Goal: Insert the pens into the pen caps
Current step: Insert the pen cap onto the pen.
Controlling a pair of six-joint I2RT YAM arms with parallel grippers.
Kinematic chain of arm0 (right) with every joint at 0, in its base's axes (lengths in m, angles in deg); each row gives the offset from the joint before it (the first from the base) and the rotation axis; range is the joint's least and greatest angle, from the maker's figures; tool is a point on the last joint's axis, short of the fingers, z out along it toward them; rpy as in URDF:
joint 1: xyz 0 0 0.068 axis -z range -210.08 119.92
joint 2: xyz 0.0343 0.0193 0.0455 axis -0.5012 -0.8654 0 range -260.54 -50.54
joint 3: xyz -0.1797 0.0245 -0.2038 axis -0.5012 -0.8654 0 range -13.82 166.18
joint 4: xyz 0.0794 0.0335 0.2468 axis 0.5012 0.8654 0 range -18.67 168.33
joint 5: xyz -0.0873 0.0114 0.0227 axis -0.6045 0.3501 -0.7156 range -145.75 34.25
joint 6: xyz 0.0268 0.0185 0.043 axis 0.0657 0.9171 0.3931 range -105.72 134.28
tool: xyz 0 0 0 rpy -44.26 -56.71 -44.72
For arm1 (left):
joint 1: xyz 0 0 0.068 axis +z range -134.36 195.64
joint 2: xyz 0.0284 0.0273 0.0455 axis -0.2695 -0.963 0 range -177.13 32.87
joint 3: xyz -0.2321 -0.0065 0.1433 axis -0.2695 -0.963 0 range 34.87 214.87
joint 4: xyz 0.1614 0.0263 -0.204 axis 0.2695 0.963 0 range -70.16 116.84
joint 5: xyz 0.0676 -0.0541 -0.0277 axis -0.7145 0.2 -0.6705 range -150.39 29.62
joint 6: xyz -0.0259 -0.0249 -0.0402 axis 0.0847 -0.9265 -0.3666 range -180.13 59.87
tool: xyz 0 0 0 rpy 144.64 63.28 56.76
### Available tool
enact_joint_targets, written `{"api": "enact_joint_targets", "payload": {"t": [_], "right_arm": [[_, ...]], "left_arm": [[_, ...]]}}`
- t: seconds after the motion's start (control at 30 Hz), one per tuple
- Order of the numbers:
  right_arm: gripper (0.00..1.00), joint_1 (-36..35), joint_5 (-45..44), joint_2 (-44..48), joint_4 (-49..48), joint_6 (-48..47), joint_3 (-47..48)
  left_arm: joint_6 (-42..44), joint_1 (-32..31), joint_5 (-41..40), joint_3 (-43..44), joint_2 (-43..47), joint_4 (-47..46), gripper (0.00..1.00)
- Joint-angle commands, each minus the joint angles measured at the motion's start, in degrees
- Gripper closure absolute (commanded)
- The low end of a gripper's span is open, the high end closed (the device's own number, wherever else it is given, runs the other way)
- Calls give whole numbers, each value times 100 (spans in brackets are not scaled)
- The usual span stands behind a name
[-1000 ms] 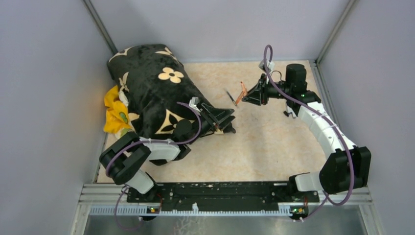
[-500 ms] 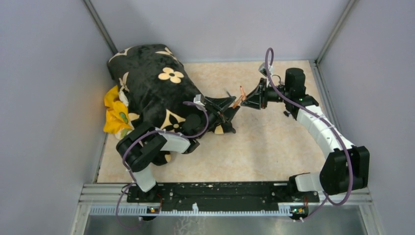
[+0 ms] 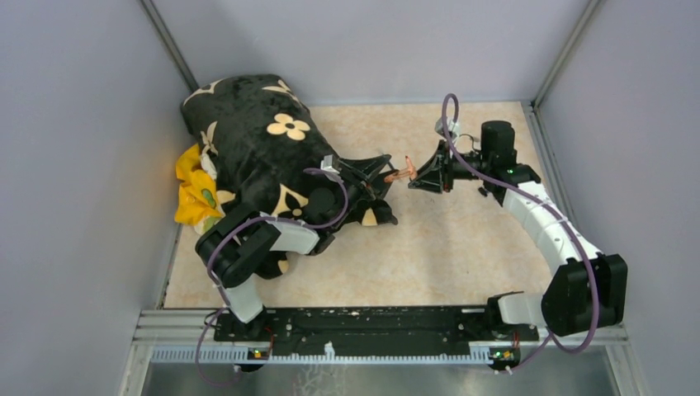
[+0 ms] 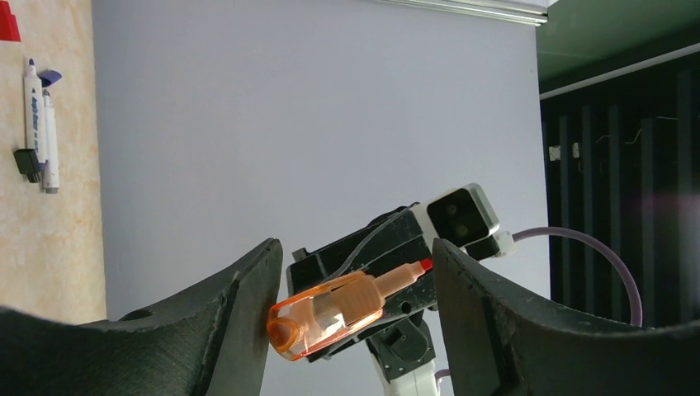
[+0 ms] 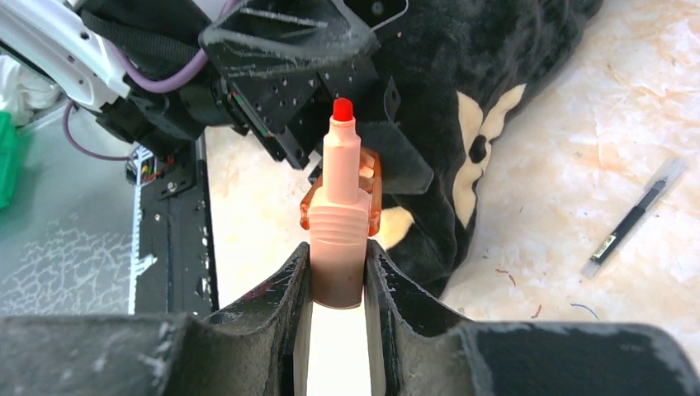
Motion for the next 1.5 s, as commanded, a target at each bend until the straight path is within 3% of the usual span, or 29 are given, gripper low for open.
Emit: {"api": "enact_joint_targets", "payload": {"t": [0.0,0.2,0.5,0.87,1.47], "right_arm": [[100,-19,-191,232,525,-792,30],[100,-192,-726,245,1110,-1453,72],[100,-613,-1974,202,2101,-2311,351],[100,-874,-2663,-146,2696,-2434,926],[100,-1234,-3467,-736,3203,-2369,1519]], "left_arm": [[75,84,-30,4,126,-269,28],[273,102,231,146,64,-132,28],[1410,137,488,152,301,854,28],[2852,114,792,377,933,2436,34],[3738,16,974,757,1058,3429,43]]}}
